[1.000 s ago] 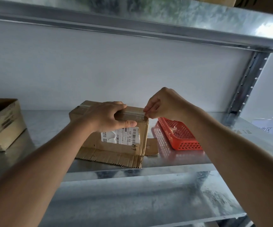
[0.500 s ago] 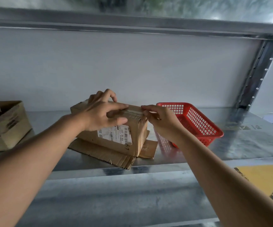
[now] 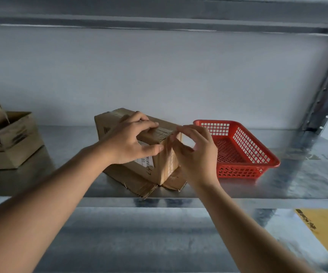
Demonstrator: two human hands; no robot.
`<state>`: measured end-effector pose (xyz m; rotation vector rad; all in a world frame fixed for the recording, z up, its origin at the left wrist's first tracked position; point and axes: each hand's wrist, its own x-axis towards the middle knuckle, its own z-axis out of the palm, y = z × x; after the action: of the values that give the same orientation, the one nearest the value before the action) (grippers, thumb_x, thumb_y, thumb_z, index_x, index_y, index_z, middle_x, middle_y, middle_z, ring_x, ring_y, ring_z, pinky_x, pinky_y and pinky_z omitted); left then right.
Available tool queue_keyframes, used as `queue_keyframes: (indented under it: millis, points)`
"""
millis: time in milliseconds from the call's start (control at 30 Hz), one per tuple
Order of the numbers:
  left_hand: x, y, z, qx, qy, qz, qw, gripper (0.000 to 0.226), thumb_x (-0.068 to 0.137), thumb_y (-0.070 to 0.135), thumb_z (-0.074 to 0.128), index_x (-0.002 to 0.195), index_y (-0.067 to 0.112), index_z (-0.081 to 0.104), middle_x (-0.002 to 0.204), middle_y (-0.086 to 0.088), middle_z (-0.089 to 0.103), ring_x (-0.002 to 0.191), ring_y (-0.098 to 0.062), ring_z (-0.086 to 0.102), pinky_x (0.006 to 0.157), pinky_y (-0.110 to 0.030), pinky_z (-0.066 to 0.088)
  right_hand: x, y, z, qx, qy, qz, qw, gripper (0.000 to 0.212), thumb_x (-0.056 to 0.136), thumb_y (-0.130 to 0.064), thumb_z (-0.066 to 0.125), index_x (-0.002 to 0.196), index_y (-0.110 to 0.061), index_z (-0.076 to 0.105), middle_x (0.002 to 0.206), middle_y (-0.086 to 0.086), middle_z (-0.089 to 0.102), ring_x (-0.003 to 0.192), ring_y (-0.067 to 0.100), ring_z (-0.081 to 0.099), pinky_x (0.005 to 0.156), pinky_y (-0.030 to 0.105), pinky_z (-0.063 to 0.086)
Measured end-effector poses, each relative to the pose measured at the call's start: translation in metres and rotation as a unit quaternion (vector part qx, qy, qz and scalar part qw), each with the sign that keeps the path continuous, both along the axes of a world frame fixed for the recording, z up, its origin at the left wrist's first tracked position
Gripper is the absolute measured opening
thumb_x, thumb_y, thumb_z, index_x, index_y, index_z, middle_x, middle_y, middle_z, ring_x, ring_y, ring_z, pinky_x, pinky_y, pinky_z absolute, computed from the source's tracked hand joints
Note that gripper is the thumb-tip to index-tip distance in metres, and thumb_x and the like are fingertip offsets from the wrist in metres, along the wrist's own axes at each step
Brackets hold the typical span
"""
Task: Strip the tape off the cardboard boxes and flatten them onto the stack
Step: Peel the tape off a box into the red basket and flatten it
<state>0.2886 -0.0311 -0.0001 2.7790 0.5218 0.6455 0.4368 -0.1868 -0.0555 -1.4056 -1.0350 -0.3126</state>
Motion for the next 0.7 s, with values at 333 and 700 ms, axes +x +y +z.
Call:
queue_keyframes:
  millis: [333,700]
  points:
    - [0.001,0.003,-0.002,0.003,0.03,0.0,1.0,0.096,0.072,0.091,0.042,0.15,0.037,0.049,0.158,0.02,0.037,0.146,-0.01,0.026,0.122,-0.047,0.022,-0.017,0.015,-0.033,0.108,0.089,0.034,0.99,0.028,0.085,-0.015,0.085,0.11,-0.004,0.079,0.111,0.0,0.07,0.105,0.008,0.07,0.084,0.032,0.063]
    - [0.004,0.007,-0.004,0.008,0.032,-0.006,0.999,0.094,0.075,0.09,0.038,0.149,0.035,0.049,0.153,0.023,0.039,0.144,-0.011,0.029,0.12,-0.044,0.02,-0.022,0.024,-0.041,0.121,0.001,-0.033,0.992,0.019,0.094,-0.015,0.078,0.111,-0.005,0.079,0.11,0.002,0.071,0.098,0.016,0.072,0.078,0.036,0.063]
